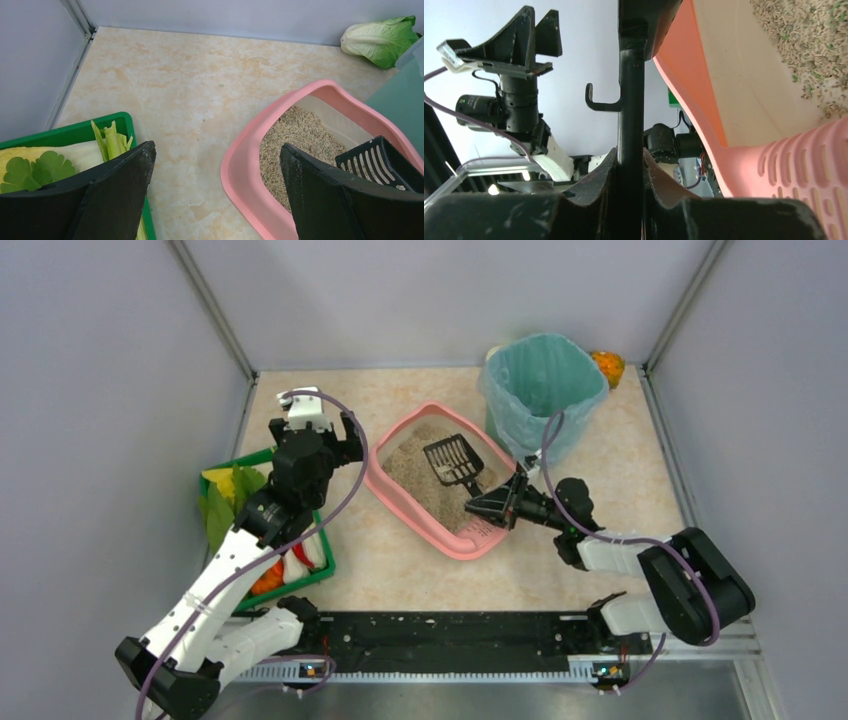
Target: Clean the litter box
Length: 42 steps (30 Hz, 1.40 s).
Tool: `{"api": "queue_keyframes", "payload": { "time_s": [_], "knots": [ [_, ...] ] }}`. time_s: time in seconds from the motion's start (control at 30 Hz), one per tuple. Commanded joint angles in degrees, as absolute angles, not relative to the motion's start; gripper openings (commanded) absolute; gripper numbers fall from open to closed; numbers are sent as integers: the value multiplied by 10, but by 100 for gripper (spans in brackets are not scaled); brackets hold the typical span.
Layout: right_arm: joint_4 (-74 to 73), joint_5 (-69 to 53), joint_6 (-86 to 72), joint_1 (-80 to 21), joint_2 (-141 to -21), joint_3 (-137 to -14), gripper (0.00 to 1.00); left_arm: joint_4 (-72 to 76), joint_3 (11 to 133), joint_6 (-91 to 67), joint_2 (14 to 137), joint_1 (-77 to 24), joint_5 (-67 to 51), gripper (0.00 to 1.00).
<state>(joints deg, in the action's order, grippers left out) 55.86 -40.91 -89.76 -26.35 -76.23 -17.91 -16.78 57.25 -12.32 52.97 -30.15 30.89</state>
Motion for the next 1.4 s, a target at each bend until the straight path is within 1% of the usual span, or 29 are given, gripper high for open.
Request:
{"api": "queue_keyframes", "payload": {
  "time_s": [0.0, 0.03, 0.07, 0.13, 0.2, 0.23, 0.27, 0.33, 0.37, 0.47, 0.5, 0.57, 0.6, 0.7, 0.8, 0.9, 1.03, 1.3, 1.37],
  "knots": [
    [659, -448, -922, -265, -778, -185, 0, -151, 589, -124, 519, -300, 314, 99],
    [660, -437, -930, -257, -768, -165, 0, -151, 591, -122, 521, -301, 314, 99],
    [629, -407, -912, -254, -751, -154, 0, -151, 591, -121, 521, -301, 316, 99],
    [558, -398, -873, -260, -754, -180, 0, -149, 591, -120, 522, -300, 315, 99],
    [610, -446, -890, -267, -776, -215, 0, -150, 593, -123, 524, -300, 311, 99],
    [625, -457, -900, -265, -775, -213, 0, -150, 594, -124, 526, -301, 310, 99],
    [610, -449, -896, -259, -765, -199, 0, -150, 595, -123, 528, -301, 309, 99],
    [524, -407, -854, -253, -742, -189, 0, -150, 596, -122, 530, -301, 310, 99],
    [519, -404, -847, -258, -744, -198, 0, -150, 596, -122, 529, -301, 310, 99],
    [599, -463, -883, -259, -766, -201, 0, -149, 597, -122, 531, -300, 312, 99],
    [589, -459, -880, -254, -754, -187, 0, -148, 597, -119, 531, -300, 313, 99],
    [498, -410, -834, -252, -728, -188, 0, -147, 596, -118, 533, -300, 315, 99],
    [483, -404, -814, -257, -729, -206, 0, -145, 594, -118, 533, -300, 314, 99],
    [512, -469, -809, -264, -752, -239, 0, -147, 597, -120, 536, -300, 312, 99],
    [432, -441, -749, -258, -718, -224, 0, -144, 594, -115, 535, -301, 318, 99],
    [434, -465, -714, -258, -724, -242, 0, -144, 593, -112, 534, -301, 321, 99],
    [353, -468, -640, -258, -705, -252, 0, -138, 592, -109, 535, -300, 322, 99],
    [283, -445, -586, -258, -667, -264, 0, -135, 588, -104, 531, -300, 328, 99],
    [294, -429, -596, -258, -674, -266, 0, -134, 587, -105, 532, -300, 327, 99]
  ]
}}
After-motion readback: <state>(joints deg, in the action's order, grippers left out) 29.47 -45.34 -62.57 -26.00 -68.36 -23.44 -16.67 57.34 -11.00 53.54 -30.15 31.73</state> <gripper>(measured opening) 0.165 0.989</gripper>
